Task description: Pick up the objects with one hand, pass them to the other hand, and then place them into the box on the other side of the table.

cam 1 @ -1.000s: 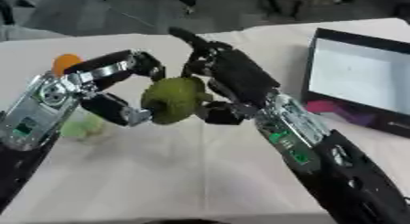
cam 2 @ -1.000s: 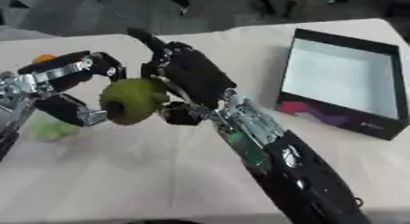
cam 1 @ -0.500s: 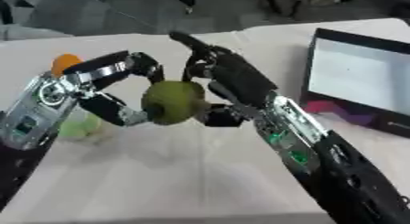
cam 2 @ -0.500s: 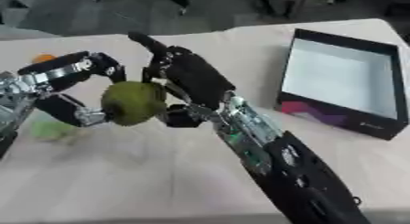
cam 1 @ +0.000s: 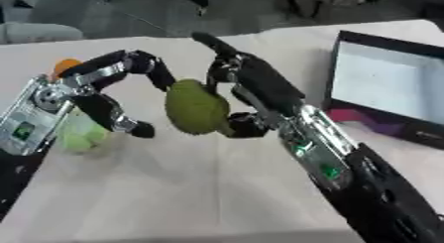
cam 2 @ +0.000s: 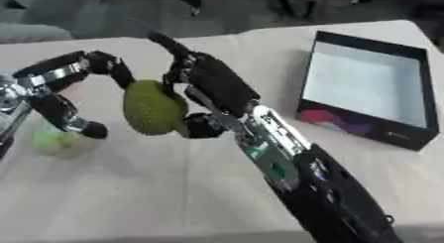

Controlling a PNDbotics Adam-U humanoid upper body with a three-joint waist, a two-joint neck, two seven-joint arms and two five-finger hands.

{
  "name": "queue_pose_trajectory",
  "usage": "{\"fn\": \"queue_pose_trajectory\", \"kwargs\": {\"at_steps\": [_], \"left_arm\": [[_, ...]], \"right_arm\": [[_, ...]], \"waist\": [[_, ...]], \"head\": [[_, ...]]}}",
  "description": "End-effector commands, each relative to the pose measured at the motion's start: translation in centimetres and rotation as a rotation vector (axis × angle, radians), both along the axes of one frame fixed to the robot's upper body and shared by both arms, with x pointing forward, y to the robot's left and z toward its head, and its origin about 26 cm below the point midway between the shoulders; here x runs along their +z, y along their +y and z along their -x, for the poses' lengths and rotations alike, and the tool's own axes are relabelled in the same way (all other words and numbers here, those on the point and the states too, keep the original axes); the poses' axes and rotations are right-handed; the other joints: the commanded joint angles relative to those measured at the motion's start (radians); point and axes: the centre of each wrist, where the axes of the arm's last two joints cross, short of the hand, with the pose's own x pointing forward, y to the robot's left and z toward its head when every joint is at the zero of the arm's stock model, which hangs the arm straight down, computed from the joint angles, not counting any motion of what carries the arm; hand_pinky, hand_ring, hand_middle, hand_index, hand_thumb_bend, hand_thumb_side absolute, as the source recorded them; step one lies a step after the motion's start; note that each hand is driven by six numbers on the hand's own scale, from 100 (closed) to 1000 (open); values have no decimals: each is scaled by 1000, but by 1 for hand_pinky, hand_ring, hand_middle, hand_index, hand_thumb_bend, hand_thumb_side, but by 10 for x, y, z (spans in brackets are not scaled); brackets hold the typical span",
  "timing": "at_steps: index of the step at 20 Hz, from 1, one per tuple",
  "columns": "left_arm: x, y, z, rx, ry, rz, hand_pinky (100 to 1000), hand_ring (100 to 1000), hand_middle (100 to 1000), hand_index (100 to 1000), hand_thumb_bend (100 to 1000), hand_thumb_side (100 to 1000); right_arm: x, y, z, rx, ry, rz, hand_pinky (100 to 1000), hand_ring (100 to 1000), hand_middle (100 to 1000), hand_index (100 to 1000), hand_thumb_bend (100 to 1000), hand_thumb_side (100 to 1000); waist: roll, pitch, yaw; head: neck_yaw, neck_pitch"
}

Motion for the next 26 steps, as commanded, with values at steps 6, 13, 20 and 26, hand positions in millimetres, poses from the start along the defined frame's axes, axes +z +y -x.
{"fn": "queue_pose_trajectory", "kwargs": {"at_steps": [6, 13, 20, 26], "left_arm": [[33, 69, 7, 239, -117, 91, 693, 651, 650, 760, 634, 626], [31, 125, 40, 530, -174, 267, 681, 637, 625, 737, 479, 612], [-4, 146, 66, 692, -99, 363, 678, 632, 615, 724, 468, 613], [-10, 155, 72, 740, -95, 325, 680, 634, 617, 727, 486, 603]], "right_arm": [[10, -51, -22, -226, 42, -158, 712, 625, 1000, 149, 333, 100], [4, -161, -68, -778, 58, -346, 689, 605, 1000, 148, 335, 100], [-34, -254, -100, -1227, 164, -275, 764, 720, 1000, 672, 642, 195], [-9, -274, -103, -1336, 97, 139, 850, 811, 1000, 946, 949, 331]], "waist": [[-2, -20, -3], [-1, -20, 2], [1, -20, 16], [0, -24, 20]], "head": [[-20, -2], [-116, -2], [-178, -2], [-188, -2]]}}
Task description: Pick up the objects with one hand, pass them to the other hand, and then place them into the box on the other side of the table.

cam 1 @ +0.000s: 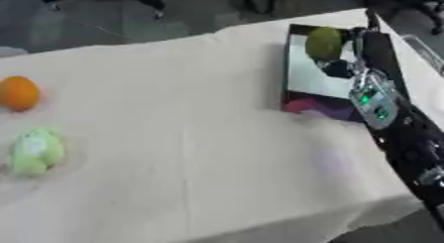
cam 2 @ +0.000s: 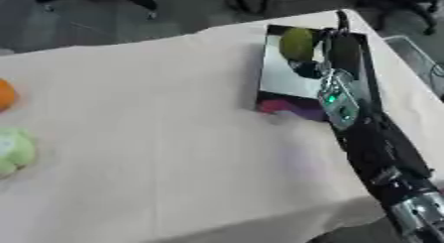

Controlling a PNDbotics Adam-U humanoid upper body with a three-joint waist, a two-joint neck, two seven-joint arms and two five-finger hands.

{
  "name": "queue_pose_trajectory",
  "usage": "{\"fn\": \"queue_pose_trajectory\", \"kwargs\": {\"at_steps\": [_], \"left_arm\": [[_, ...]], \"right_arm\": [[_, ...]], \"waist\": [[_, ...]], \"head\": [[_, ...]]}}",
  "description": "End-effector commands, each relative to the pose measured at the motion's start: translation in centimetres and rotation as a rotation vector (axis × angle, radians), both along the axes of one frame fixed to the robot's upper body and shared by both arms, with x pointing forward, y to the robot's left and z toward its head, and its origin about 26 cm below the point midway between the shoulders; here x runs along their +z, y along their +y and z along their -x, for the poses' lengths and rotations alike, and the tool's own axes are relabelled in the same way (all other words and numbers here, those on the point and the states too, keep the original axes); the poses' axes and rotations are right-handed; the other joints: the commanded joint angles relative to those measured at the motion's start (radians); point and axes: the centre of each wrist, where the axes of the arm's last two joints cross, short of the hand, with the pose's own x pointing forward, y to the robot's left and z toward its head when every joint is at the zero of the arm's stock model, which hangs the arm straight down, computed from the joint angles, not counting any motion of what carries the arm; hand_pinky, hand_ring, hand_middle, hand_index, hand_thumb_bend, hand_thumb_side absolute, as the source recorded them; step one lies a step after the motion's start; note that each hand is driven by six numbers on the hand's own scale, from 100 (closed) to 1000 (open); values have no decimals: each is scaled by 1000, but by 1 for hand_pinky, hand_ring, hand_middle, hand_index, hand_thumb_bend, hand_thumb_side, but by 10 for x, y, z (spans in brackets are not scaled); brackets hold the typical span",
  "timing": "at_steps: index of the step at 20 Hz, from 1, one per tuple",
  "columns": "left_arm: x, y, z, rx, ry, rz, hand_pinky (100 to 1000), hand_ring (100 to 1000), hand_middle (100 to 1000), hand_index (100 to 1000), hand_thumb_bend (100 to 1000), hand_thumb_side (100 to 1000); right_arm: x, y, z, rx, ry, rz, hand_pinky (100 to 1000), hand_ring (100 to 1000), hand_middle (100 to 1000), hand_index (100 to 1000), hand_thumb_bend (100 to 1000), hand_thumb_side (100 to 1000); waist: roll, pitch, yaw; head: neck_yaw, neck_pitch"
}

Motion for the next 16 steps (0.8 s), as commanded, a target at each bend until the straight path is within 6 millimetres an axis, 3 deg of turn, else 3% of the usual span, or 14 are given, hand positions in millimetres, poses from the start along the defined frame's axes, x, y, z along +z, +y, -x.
{"fn": "queue_pose_trajectory", "kwargs": {"at_steps": [1, 4, 6, 7, 8, 9, 12, 16], "left_arm": [[15, 10, 1, 28, -28, -60, 680, 635, 617, 728, 490, 601], [16, 15, 0, 44, -22, -126, 683, 638, 620, 732, 499, 589], [18, 19, -2, 52, -23, -184, 685, 637, 618, 723, 500, 544], [18, 22, -2, 60, -26, -212, 685, 636, 618, 724, 498, 525], [18, 25, -4, 68, -29, -238, 687, 636, 617, 724, 503, 500], [18, 27, -5, 73, -32, -266, 688, 637, 618, 726, 509, 486], [17, 33, -10, 79, -28, -368, 693, 641, 621, 733, 524, 438], [7, 39, -19, 64, 19, -543, 703, 663, 650, 768, 569, 410]], "right_arm": [[46, -10, 0, -36, -19, 210, 854, 814, 1000, 952, 959, 340], [80, 6, 9, -8, -95, 349, 861, 820, 1000, 951, 912, 316], [101, 25, 21, 93, -195, 397, 843, 806, 1000, 906, 708, 286], [109, 36, 30, 176, -249, 405, 841, 804, 1000, 902, 657, 313], [115, 48, 39, 268, -294, 407, 836, 798, 1000, 894, 752, 455], [119, 60, 48, 360, -329, 406, 834, 795, 1000, 892, 596, 334], [123, 102, 73, 644, -396, 369, 826, 781, 1000, 875, 557, 345], [123, 150, 100, 935, -420, 306, 821, 775, 1000, 848, 531, 352]], "waist": [[-5, -18, 0], [-8, -18, -3], [-9, -17, -4], [-9, -17, -4], [-9, -16, -5], [-9, -15, -5], [-6, -13, -5], [-3, -13, -8]], "head": [[-4, -3], [7, -3], [41, -3], [66, -3], [94, -3], [124, -3], [207, -3], [255, -3]]}}
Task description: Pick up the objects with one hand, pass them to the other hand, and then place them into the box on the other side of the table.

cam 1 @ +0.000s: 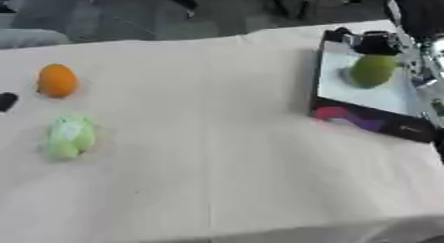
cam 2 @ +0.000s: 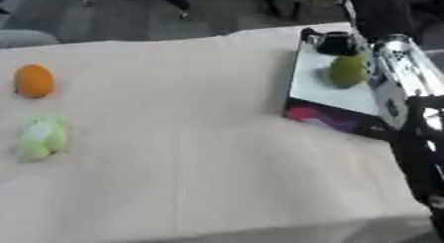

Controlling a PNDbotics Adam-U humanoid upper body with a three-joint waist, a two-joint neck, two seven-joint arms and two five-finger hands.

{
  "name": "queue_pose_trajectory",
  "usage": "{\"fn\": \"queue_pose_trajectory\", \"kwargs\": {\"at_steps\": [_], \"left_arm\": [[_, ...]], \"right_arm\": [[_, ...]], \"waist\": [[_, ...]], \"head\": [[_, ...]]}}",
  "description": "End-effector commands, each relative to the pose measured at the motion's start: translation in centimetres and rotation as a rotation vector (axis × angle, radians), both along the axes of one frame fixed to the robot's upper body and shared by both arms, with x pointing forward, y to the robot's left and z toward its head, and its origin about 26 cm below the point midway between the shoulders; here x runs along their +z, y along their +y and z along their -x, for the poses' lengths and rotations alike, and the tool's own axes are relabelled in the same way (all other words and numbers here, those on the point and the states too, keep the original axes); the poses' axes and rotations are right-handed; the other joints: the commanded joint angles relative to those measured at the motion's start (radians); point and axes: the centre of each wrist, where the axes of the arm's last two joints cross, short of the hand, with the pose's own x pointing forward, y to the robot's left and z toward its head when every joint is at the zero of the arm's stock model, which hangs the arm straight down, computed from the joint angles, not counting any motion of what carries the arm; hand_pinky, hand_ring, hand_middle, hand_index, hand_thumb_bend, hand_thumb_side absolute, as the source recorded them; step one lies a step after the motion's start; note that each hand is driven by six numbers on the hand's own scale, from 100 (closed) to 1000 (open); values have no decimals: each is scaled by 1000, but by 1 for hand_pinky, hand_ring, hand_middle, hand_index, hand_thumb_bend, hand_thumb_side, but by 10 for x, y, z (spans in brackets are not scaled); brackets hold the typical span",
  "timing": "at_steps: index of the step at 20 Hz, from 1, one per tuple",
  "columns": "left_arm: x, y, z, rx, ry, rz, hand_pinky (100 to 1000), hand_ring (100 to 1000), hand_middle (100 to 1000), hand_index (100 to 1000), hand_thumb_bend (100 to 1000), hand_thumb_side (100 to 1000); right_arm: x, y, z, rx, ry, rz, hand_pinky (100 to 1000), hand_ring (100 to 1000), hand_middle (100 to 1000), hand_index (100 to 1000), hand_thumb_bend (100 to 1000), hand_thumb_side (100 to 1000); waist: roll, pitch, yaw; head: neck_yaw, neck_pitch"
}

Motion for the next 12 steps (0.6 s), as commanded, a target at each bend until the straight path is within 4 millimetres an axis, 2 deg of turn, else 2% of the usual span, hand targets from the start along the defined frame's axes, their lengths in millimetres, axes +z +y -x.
{"fn": "queue_pose_trajectory", "kwargs": {"at_steps": [1, 4, 5, 9, 12], "left_arm": [[9, 11, -6, 4, 15, -179, 706, 672, 662, 779, 590, 405], [2, 11, -13, 2, 31, -272, 710, 682, 673, 790, 615, 402], [0, 10, -16, -5, 45, -303, 713, 689, 688, 806, 651, 385], [-12, 2, -32, -8, 137, -473, 711, 684, 697, 824, 673, 367], [-20, -3, -45, 2, 162, -492, 719, 695, 720, 837, 738, 420]], "right_arm": [[11, 34, 21, 212, -9, 2, 818, 772, 1000, 842, 526, 353], [7, 49, 28, 296, 28, -10, 815, 768, 1000, 833, 523, 354], [5, 54, 29, 319, 39, -15, 812, 765, 1000, 823, 511, 359], [-1, 70, 32, 397, 84, -25, 810, 762, 1000, 816, 493, 374], [-3, 72, 32, 410, 99, -37, 808, 761, 1000, 812, 458, 393]], "waist": [[0, -13, -1], [-1, -14, -2], [-1, -13, -2], [-8, -12, -5], [-13, -11, -8]], "head": [[31, -3], [33, -3], [32, -3], [22, -3], [17, -3]]}}
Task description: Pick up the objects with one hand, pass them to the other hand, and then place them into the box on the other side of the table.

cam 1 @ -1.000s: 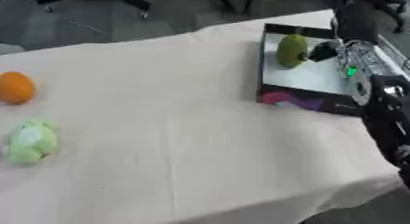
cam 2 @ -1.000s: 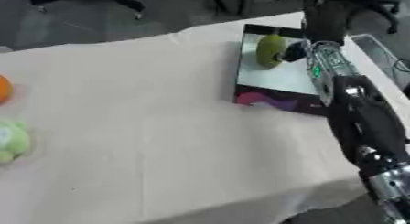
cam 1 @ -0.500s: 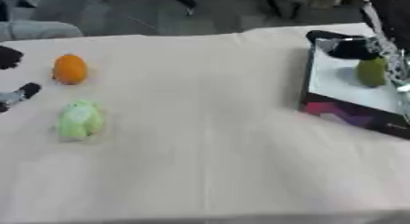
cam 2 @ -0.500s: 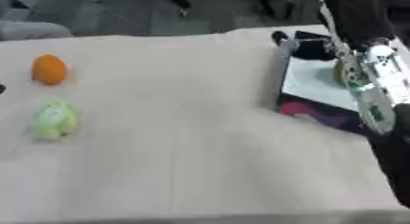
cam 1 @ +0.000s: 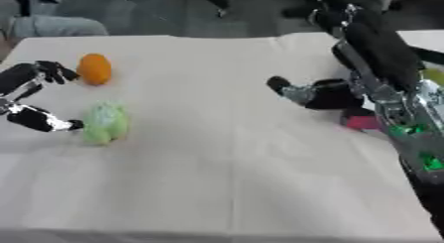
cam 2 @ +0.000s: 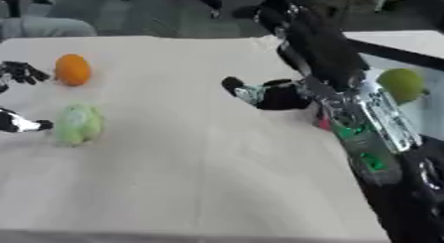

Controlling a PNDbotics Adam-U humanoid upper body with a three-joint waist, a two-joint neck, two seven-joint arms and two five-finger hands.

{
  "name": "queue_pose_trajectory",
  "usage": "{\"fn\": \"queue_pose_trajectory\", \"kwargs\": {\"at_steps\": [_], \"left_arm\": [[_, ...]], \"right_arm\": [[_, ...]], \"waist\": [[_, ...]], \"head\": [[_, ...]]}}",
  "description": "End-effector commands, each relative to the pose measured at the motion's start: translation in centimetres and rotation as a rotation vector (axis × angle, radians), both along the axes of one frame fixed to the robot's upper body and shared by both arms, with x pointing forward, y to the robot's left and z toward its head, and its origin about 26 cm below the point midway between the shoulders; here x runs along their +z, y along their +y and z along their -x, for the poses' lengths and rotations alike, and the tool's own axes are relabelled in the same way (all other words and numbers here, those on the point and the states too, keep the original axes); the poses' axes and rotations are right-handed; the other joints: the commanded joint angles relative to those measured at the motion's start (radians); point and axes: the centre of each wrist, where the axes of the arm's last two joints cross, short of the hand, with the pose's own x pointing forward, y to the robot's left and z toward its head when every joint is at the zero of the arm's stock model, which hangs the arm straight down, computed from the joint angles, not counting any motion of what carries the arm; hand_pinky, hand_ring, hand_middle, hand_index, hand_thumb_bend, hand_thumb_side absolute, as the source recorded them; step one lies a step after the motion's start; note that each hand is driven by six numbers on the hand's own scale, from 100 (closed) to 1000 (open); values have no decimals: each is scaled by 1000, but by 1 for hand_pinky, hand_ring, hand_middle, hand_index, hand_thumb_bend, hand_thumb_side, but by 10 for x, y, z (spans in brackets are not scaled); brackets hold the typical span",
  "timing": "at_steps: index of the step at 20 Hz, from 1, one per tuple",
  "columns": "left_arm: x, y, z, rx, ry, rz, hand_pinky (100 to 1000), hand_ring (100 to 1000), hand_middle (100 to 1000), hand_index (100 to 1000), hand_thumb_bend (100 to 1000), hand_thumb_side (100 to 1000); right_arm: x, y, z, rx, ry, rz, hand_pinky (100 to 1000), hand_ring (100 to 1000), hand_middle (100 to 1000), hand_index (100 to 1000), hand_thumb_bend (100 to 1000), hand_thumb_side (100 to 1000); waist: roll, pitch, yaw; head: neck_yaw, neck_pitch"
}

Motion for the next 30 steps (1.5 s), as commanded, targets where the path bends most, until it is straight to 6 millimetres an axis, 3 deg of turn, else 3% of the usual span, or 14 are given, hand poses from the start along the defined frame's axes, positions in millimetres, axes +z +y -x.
{"fn": "queue_pose_trajectory", "kwargs": {"at_steps": [1, 9, 12, 15, 21, 22, 23, 28, 29, 30], "left_arm": [[3, 1, -11, 6, 6, -42, 721, 700, 730, 844, 755, 431], [-21, -17, -26, -69, 151, -59, 715, 681, 715, 827, 705, 425], [-28, -19, -26, -81, 211, -30, 617, 511, 522, 659, 496, 285], [-22, -20, -25, -69, 166, 50, 558, 426, 421, 535, 239, 261], [23, -32, -20, -144, -14, 311, 559, 411, 389, 491, 182, 277], [28, -38, -18, -179, -22, 360, 561, 413, 390, 490, 366, 362], [32, -45, -16, -219, -17, 405, 562, 416, 392, 492, 173, 285], [46, -88, -10, -421, 136, 514, 570, 433, 410, 509, 198, 319], [49, -94, -9, -452, 170, 523, 571, 434, 406, 510, 198, 319], [52, -101, -9, -484, 201, 526, 572, 435, 413, 511, 212, 330]], "right_arm": [[7, 3, 3, 27, -12, -15, 808, 761, 1000, 810, 452, 395], [7, 4, 4, 32, -3, -43, 805, 758, 1000, 802, 433, 403], [7, 3, 3, 29, -2, -46, 805, 758, 1000, 802, 429, 405], [7, 3, 3, 25, -2, -47, 804, 757, 1000, 800, 424, 405], [10, 9, 4, 59, -8, -22, 803, 756, 1000, 806, 493, 357], [11, 12, 5, 74, -13, -9, 804, 756, 1000, 812, 593, 395], [13, 16, 5, 93, -20, 8, 804, 755, 1000, 815, 519, 345], [21, 36, 12, 188, -62, 80, 807, 755, 1000, 843, 548, 328], [22, 39, 13, 203, -66, 93, 808, 757, 1000, 849, 645, 360], [23, 42, 14, 219, -71, 106, 810, 760, 1000, 855, 553, 320]], "waist": [[-2, -11, -4], [-6, -6, -26], [-4, -7, -30], [-3, -8, -28], [2, -11, -15], [4, -11, -12], [5, -12, -11], [7, -13, -7], [7, -13, -7], [7, -13, -6]], "head": [[-8, -2], [-3, -2], [-4, -2], [-7, -2], [-13, -2], [-14, -2], [-16, -2], [-27, -2], [-29, -2], [-31, -2]]}}
